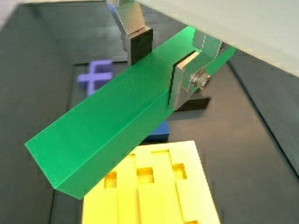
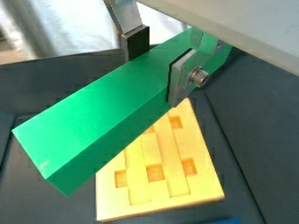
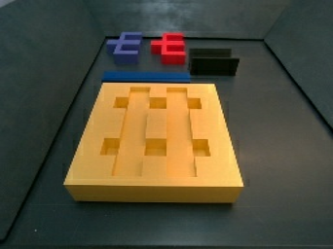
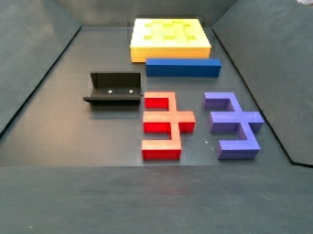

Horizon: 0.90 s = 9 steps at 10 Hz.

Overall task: Pick up the green object. Move up. Move to above the board. Insert the green object.
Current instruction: Move to above the board.

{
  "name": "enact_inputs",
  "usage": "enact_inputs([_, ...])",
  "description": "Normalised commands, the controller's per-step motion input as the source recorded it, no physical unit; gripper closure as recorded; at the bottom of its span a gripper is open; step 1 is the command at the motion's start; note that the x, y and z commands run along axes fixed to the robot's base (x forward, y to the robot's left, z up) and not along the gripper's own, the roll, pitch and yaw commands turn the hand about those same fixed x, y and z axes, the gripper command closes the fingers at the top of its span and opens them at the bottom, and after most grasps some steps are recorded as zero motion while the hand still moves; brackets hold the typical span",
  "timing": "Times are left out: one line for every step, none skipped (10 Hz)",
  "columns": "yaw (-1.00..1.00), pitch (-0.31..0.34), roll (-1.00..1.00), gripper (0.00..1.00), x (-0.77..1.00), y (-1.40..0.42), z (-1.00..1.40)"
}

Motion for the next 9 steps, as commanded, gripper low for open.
enact_inputs([1.0, 0.089, 0.02, 1.0, 0.06, -0.13, 0.04])
enact_inputs([1.0, 0.091, 0.02, 1.0, 0.05, -0.09, 0.03])
enact_inputs([1.0, 0.099, 0.03, 1.0, 0.05, -0.05, 0.03])
enact_inputs([1.0, 0.109, 0.03, 1.0, 0.05, -0.04, 0.03])
enact_inputs([1.0, 0.125, 0.03, 1.0, 0.05, -0.03, 0.03])
enact_inputs([1.0, 0.141, 0.04, 1.0, 0.05, -0.03, 0.03])
enact_inputs([1.0, 0.167, 0.05, 1.0, 0.06, -0.03, 0.03])
enact_inputs([1.0, 0.185, 0.05, 1.0, 0.06, -0.03, 0.03])
enact_inputs([1.0, 0.251, 0.07, 1.0, 0.07, -0.03, 0.03])
